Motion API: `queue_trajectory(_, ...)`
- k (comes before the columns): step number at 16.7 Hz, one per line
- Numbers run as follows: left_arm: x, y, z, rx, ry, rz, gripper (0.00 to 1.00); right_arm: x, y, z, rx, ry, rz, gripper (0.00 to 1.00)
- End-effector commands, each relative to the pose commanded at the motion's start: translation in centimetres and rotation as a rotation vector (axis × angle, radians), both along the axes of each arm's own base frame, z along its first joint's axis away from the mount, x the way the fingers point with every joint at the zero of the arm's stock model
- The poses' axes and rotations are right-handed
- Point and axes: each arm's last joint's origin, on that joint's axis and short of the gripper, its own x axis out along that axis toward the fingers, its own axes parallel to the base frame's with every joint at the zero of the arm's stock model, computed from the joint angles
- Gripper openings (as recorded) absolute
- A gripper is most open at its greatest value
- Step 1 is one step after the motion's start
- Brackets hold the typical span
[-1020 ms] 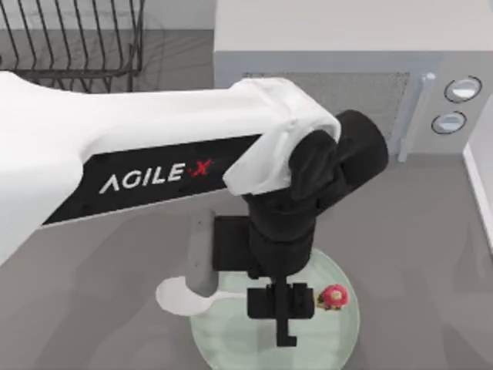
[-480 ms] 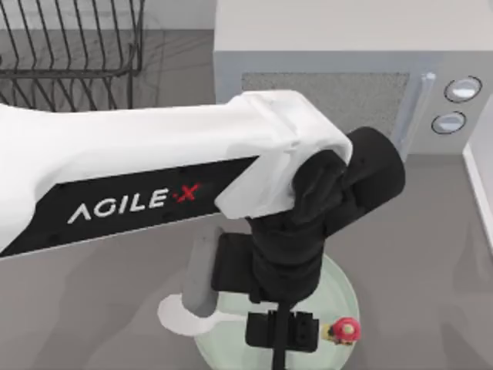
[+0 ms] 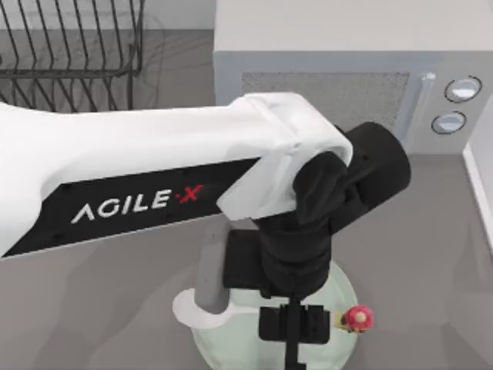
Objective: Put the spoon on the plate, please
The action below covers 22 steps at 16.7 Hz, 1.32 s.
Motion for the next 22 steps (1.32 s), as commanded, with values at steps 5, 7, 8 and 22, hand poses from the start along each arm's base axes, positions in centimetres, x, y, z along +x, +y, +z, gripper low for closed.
queue_trajectory(5,2.0,-0.1,-2.3,0.004,-0.030,0.069,0.00,0.0,0.0,0.0,0.000,0.000,0.000,1.00)
queue_trajectory(7,2.7,0.1,-3.6,0.021,-0.030,0.091,0.00,0.0,0.0,0.0,0.000,0.000,0.000,1.00)
queue_trajectory(8,2.9,0.2,-4.4,0.033,-0.027,0.099,0.00,0.0,0.0,0.0,0.000,0.000,0.000,1.00)
queue_trajectory(22,3.2,0.6,-6.3,0.070,-0.006,0.111,0.53,0.0,0.0,0.0,0.000,0.000,0.000,1.00)
